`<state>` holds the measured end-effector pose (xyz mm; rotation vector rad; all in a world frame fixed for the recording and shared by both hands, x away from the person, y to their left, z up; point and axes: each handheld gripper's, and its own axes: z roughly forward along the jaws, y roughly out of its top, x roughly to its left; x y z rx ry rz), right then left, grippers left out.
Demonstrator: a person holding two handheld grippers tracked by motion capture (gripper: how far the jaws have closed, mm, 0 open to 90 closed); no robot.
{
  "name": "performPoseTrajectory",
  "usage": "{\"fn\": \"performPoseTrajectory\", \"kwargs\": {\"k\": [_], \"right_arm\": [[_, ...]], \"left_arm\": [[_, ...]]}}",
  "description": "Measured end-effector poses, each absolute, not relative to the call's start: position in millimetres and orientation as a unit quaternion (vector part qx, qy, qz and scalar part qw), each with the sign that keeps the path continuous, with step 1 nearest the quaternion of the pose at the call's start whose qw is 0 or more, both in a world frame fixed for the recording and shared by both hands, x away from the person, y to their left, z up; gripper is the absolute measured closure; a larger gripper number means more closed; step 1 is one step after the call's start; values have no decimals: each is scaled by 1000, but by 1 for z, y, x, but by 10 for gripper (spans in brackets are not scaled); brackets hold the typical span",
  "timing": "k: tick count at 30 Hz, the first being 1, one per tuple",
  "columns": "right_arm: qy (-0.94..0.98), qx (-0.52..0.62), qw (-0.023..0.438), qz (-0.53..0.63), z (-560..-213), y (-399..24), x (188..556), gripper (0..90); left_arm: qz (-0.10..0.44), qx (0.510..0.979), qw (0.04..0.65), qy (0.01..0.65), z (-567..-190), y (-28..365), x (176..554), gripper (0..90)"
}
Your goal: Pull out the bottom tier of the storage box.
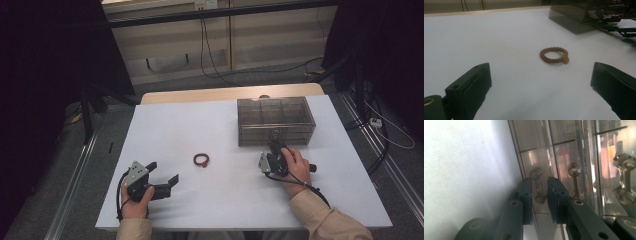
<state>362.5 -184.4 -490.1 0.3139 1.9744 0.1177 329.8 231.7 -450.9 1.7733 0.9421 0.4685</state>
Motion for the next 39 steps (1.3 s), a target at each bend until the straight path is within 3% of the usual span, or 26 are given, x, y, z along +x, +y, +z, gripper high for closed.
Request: {"fn": "performPoseTrajectory", "kwargs": {"k": [1, 28, 30, 32, 39], "right_arm": [[827, 120, 548, 26, -492, -183, 362, 793], [826, 122, 550, 38, -487, -185, 349, 800], [828, 122, 546, 41, -487, -186, 345, 900], [833, 126, 537, 49, -484, -187, 342, 900], [826, 136, 545, 55, -479, -192, 343, 747]], "left_arm": [[195, 743, 508, 390, -451, 232, 330, 32], [193, 742, 511, 390, -451, 231, 330, 32], [194, 742, 510, 389, -450, 231, 330, 32], [193, 742, 511, 389, -450, 230, 330, 32], [194, 744, 509, 386, -449, 229, 329, 32]]}}
